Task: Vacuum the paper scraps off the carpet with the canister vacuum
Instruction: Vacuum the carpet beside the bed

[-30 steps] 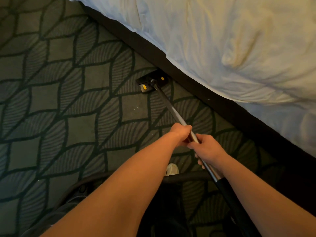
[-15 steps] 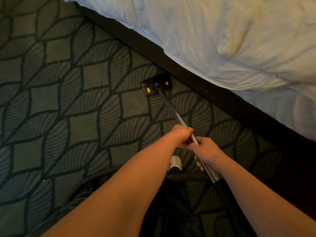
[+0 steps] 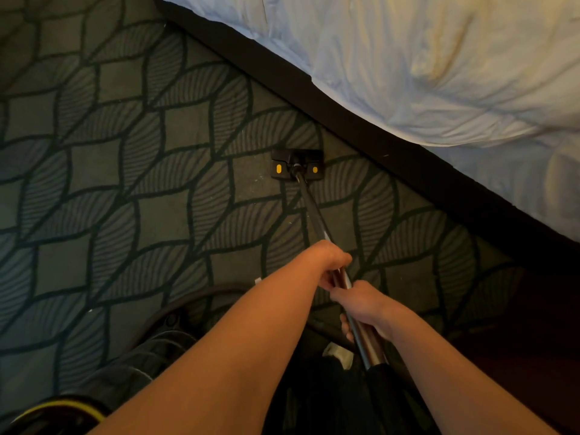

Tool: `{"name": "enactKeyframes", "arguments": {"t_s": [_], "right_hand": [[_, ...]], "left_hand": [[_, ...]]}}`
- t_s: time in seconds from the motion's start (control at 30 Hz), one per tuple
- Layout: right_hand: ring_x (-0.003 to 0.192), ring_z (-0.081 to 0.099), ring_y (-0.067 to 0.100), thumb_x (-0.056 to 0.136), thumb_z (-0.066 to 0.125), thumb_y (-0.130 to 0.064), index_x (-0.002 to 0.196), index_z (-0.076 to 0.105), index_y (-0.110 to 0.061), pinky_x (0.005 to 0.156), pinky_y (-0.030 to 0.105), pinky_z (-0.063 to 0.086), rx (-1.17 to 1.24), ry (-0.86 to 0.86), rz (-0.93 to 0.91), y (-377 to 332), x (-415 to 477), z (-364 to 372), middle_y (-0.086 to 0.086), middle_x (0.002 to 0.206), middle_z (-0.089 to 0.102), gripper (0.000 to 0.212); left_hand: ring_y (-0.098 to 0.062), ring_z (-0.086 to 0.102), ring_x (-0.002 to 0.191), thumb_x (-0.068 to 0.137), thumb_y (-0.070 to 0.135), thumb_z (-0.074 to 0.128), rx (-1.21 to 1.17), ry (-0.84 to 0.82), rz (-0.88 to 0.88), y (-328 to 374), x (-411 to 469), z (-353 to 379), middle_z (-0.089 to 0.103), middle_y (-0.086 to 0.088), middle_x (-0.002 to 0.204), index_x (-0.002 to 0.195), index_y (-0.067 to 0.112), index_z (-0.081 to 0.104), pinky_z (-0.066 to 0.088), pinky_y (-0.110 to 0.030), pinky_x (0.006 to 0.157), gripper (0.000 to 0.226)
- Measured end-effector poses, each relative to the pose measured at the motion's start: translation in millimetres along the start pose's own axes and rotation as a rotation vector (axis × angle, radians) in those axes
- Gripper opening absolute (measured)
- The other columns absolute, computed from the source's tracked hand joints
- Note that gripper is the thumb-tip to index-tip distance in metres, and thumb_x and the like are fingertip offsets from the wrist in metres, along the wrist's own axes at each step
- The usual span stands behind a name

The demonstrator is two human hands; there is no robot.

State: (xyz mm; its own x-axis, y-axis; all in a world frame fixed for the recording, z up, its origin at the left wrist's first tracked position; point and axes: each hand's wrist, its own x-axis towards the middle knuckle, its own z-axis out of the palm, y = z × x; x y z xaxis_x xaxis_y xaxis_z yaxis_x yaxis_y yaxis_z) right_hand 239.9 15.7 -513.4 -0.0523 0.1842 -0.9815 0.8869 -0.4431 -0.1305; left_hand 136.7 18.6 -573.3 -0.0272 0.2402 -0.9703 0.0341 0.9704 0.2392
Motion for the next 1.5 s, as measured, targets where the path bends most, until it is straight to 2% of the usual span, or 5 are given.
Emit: {"name": "enactKeyframes", "arguments": {"t_s": [0.2,0.63,0.9,1.2,1.5], "right_hand": [[0.052,0.056,0.017,0.101,0.05,-0.027,0.104,0.049,-0.008,0.048,0.028,0.051,-0.02,-0.061,0.038,53.4,-5.6,23.2,0.01,0.068,0.056,0.019],[0.053,0.055,0.018,0.101,0.05,-0.026,0.111,0.045,-0.008,0.049,0.03,0.051,-0.081,-0.088,0.023,160.1,-26.4,35.0,0.011,0.072,0.054,0.022],[0.055,0.057,0.02,0.1,0.051,-0.028,0.116,0.047,-0.006,0.064,0.035,0.055,-0.142,-0.1,0.025,204.5,-43.7,40.4,0.011,0.069,0.057,0.028],[0.049,0.055,0.017,0.099,0.052,-0.026,0.12,0.049,-0.004,0.049,0.03,0.052,-0.15,-0.158,0.06,215.9,-65.3,40.2,0.01,0.067,0.056,0.031],[0.046,0.052,0.016,0.099,0.051,-0.024,0.103,0.052,-0.006,0.042,0.024,0.048,-0.174,-0.205,0.115,222.6,-93.2,62.9,0.007,0.06,0.054,0.019]], "left_hand": [[-0.032,0.071,0.088,0.096,0.035,0.055,0.127,0.028,-0.006,-43.8,-1.9,40.8,0.064,-0.014,0.082,0.098,0.004,0.058,0.059,-0.042,0.085,0.031],[-0.033,0.064,0.112,0.103,0.03,0.046,-0.018,0.003,-0.045,-103.1,-48.8,132.2,0.063,-0.022,0.123,0.125,-0.005,0.054,0.053,-0.041,0.096,0.042],[-0.028,0.065,0.096,0.101,0.034,0.048,0.012,0.005,-0.084,-127.6,-76.5,167.4,0.064,-0.019,0.113,0.122,-0.001,0.055,0.056,-0.034,0.088,0.042],[-0.029,0.064,0.094,0.102,0.034,0.046,0.005,0.005,-0.08,-142.2,-98.3,179.4,0.061,-0.016,0.095,0.111,0.001,0.054,0.055,-0.036,0.093,0.036],[-0.023,0.063,0.07,0.1,0.038,0.047,0.017,0.02,-0.095,-176.3,-114.4,181.1,0.062,-0.014,0.086,0.103,0.003,0.057,0.056,-0.03,0.071,0.037]]}}
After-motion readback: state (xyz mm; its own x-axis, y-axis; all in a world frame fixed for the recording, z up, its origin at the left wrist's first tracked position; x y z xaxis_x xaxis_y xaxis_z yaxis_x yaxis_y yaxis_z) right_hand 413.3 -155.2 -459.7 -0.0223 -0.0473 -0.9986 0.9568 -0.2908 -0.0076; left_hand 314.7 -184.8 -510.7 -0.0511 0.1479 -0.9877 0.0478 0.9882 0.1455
